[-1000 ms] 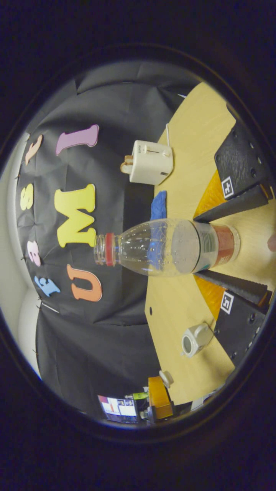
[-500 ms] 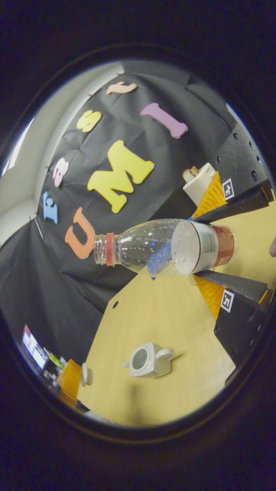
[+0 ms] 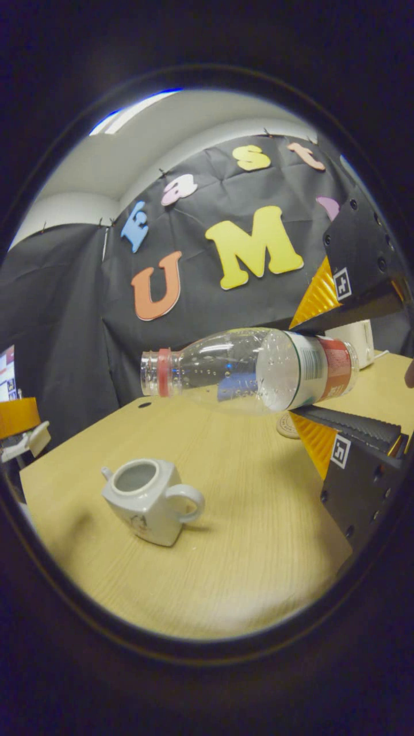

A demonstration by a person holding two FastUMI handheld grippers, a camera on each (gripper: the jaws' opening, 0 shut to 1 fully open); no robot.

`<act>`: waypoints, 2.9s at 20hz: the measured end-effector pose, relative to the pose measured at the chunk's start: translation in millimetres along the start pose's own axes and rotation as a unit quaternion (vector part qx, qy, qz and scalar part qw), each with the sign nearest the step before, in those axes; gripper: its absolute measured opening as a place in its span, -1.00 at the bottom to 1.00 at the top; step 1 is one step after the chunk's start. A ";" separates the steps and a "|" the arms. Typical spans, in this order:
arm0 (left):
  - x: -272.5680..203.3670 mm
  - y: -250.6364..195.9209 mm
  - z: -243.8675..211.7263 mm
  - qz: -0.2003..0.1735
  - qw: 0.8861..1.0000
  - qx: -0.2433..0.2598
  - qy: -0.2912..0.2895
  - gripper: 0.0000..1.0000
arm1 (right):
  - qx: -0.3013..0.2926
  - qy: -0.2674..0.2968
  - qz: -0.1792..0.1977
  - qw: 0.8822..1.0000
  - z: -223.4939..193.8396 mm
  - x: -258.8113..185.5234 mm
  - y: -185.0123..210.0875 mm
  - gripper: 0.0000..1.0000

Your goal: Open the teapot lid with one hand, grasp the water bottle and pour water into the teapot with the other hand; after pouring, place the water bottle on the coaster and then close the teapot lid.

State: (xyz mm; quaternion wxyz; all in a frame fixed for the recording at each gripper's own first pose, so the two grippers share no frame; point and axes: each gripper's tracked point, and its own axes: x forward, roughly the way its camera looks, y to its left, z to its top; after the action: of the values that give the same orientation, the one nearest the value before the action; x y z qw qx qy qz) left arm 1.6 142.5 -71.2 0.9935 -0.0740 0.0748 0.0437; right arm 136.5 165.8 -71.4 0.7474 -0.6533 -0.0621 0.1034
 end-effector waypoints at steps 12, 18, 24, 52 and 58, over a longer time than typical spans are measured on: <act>-3.6 9.5 3.5 0.001 1.000 -0.001 -0.004 -0.92 | -0.165 -0.037 -0.016 0.986 25.2 7.1 -2.8 0.39; -5.1 10.1 4.7 -0.001 1.000 -0.002 -0.005 -0.92 | -0.206 -0.047 -0.030 0.977 32.5 5.6 -9.0 0.41; -7.4 10.3 5.6 -0.003 1.000 -0.004 -0.007 -0.92 | -0.233 -0.054 -0.041 0.970 38.9 4.7 -15.9 0.38; -9.1 10.7 5.7 -0.009 1.000 -0.007 -0.006 -0.92 | -0.334 -0.074 -0.077 0.936 59.9 -1.4 -36.9 0.39; -7.9 12.2 3.9 -0.008 1.000 -0.010 -0.004 -0.92 | -0.355 -0.079 -0.085 0.928 63.4 -0.6 -42.1 0.39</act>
State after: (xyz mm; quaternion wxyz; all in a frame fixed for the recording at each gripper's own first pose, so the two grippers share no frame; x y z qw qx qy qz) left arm -6.8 154.5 -67.9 0.9933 -0.0842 0.0699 0.0371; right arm 124.5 221.5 -20.9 0.4655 -0.8578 -0.2087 0.0624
